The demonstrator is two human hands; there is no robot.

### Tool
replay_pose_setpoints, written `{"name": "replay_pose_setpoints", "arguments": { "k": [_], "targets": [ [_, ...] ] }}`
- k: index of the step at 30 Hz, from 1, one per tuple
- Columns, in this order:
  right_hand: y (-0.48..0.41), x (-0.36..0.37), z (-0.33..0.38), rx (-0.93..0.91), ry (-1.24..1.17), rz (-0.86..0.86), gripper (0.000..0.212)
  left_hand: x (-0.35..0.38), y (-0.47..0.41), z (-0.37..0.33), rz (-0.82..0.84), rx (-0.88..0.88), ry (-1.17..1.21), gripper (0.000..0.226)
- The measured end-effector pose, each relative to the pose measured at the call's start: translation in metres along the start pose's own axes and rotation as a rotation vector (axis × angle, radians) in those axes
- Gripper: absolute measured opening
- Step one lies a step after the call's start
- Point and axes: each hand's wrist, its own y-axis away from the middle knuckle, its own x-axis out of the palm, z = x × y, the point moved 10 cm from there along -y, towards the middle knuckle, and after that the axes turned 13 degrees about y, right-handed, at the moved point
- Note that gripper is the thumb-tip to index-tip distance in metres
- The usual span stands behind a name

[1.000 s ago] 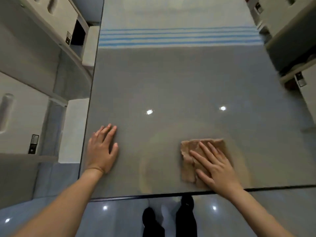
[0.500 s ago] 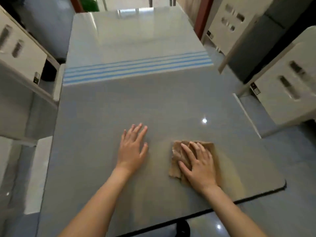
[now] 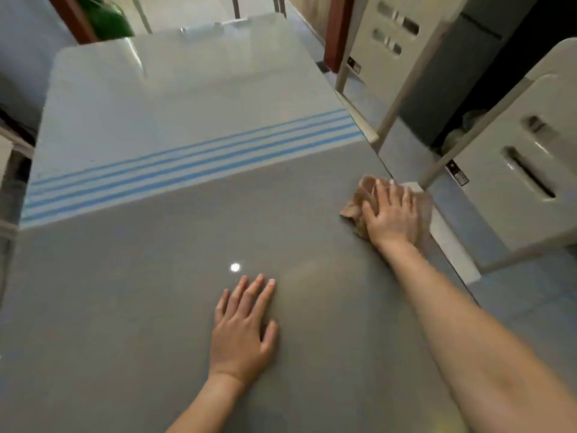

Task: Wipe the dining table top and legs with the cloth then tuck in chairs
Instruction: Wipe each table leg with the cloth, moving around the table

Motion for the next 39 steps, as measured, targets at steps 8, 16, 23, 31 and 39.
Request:
{"name": "replay_pose_setpoints", "arguments": {
  "k": [8, 16, 23, 31, 39],
  "targets": [
    [0.067, -0.002, 0.274, -0.912, 0.027, 0.055, 0.059, -0.002, -0.002, -0.004, 0.013, 0.051, 0.055, 0.067],
    [-0.027, -0.008, 0.049, -0.443, 0.009, 0.027, 0.065, -0.007, 0.005, -0.009, -0.034, 0.038, 0.048, 0.063],
    [0.242, 0.003, -0.099, -0.27, 0.013, 0.137, 0.064, -0.002, 0.001, -0.012, 0.023, -0.026, -0.036, 0.062],
    [0.244, 0.005, -0.146, -0.212, 0.006, 0.157, 0.062, -0.003, 0.001, -0.009, -0.009, -0.029, -0.04, 0.062],
    [0.094, -0.005, -0.032, -0.142, 0.032, -0.01, 0.062, -0.004, 0.003, -0.01, -0.02, 0.001, -0.069, 0.061]
  ]
}}
